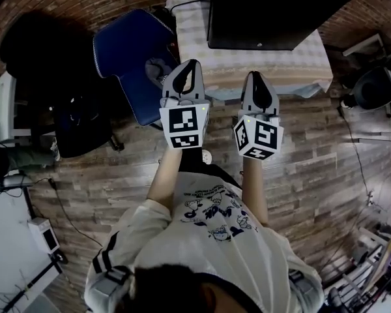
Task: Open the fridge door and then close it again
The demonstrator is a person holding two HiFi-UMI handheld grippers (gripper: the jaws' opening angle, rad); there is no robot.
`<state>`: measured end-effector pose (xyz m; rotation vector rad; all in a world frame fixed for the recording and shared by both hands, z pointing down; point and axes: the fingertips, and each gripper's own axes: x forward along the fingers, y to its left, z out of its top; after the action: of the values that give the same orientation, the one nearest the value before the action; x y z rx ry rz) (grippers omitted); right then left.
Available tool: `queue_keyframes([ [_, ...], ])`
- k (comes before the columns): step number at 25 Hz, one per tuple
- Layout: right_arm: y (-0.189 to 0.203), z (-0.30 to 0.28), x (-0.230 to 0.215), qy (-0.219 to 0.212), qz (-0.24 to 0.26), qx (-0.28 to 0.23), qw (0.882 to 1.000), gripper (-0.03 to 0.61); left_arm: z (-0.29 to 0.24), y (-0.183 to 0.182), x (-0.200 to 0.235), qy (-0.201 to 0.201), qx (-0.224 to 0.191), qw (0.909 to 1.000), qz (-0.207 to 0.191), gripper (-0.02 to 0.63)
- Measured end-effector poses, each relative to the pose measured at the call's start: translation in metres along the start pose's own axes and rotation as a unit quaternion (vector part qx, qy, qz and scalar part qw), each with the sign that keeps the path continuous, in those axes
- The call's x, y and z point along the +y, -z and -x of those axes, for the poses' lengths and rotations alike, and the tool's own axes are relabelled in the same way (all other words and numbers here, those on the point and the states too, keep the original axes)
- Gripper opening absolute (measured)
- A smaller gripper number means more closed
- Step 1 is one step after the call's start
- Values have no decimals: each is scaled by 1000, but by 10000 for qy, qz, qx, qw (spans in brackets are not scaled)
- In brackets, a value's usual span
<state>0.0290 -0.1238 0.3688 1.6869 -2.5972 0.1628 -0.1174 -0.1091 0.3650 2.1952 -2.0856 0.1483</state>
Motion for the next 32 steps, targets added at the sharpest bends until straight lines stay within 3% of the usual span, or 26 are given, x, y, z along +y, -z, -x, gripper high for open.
queue_keyframes([
  [5,4,-26,-5,2,-2,69,10000,48,-25,3,6,21,3,10000,24,20],
  [10,7,-57,-11,80,17,127,9999,48,-61,4,11,300,6,9993,239,20],
  [17,10,-103,-13,285,11,214,9994,48,-116,8,25,730,224,9968,221,23],
  [21,11,-124,-15,420,37,260,9988,48,-145,12,26,1096,357,9931,230,117],
  [32,16,-159,-37,796,-6,381,9961,48,-199,27,18,1786,621,9818,195,178],
])
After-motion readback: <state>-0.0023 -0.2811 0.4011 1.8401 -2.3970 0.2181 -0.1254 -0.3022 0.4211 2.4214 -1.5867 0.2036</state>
